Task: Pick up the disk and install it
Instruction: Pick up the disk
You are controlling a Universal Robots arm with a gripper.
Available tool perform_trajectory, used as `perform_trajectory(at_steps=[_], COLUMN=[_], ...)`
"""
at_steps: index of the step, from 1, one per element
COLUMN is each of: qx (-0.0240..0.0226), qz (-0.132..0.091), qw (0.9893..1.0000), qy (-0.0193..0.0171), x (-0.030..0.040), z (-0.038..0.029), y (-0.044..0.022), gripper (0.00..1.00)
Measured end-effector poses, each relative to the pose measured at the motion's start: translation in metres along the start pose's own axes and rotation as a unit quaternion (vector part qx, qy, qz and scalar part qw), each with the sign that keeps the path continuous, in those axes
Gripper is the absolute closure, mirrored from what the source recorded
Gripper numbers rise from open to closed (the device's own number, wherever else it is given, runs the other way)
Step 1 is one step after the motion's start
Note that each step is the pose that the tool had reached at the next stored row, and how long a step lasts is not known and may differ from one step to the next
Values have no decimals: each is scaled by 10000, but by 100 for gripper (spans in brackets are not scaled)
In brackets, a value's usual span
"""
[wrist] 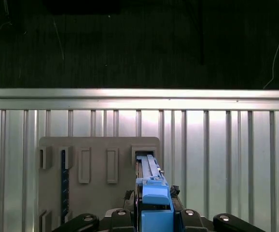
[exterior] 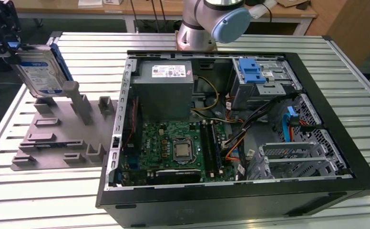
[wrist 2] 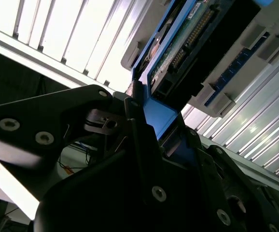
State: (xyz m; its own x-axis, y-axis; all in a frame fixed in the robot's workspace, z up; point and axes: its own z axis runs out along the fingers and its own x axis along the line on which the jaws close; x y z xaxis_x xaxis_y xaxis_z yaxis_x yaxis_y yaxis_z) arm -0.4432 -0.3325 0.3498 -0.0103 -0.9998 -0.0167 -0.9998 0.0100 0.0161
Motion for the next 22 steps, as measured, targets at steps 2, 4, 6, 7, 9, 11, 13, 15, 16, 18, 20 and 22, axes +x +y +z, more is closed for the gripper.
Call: perform_trajectory(at_steps=[2,4,6,7,9,11,13,15,16,18,20,22], qx=[0,0,0,0,0,0,0,0,0,0,0,0], qz=[0,0,0,0,0,0,0,0,0,0,0,0], qw=[10000,10000,10000,10000,10000,10000,10000,10000,10000,10000,10000,10000], qy=[0,0,0,0,0,0,0,0,0,0,0,1], x=[0,0,-1,-1,-1,-2,-2,-3,-3,-3,-4,-5], z=[-17,-32,-44,-52,-70,-92,-120,-150,-165,-197,-232,-270], y=[0,1,1,1,1,1,2,2,3,3,4,4], gripper=[64,64,64,64,64,64,64,64,64,64,64,64])
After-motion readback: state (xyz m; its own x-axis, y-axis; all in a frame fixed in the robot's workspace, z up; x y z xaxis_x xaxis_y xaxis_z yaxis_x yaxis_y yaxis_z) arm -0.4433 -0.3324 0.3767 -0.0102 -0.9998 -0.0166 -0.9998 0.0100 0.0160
